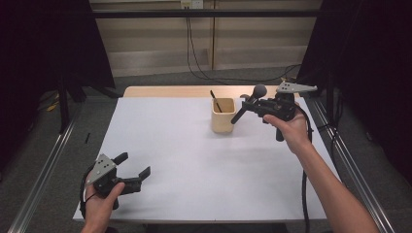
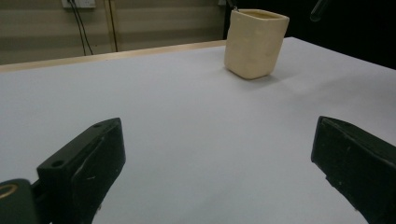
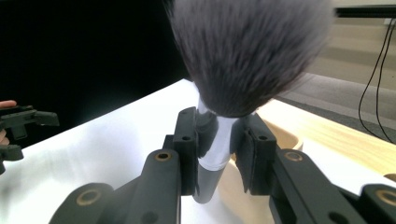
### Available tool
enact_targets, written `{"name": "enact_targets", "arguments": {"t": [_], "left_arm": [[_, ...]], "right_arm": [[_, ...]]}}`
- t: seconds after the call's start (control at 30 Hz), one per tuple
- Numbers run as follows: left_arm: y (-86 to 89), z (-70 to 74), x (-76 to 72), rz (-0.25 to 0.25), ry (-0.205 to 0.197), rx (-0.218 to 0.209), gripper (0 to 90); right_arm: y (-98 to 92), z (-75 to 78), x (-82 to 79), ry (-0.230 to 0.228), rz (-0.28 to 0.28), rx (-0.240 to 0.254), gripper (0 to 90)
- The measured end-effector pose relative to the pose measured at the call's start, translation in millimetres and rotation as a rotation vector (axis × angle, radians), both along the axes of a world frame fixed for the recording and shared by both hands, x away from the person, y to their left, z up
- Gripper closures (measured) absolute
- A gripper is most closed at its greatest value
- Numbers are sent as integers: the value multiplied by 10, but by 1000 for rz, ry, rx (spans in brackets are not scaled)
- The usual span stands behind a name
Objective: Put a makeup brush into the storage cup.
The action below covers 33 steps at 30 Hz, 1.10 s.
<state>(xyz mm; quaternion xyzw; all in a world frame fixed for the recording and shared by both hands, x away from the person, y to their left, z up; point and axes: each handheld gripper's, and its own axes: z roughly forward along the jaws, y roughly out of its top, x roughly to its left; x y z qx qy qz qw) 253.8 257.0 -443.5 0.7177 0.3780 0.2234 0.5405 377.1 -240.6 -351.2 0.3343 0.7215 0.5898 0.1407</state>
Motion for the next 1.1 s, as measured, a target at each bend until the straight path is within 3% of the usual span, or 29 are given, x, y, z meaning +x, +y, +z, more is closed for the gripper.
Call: {"name": "enact_targets", "arguments": {"t": [0.17,0.57,1.1], "left_arm": [[9,1,2,5,14,-6,26],[6,1,14,1,7,23,25],[-4,-2,37,1,10,24,25]], "right_arm": [[-28,104,77,-18,-19,6,717],[-47,306,274,-44,-68,-4,716],[176,234,504,-21,-65,-81,717]]}}
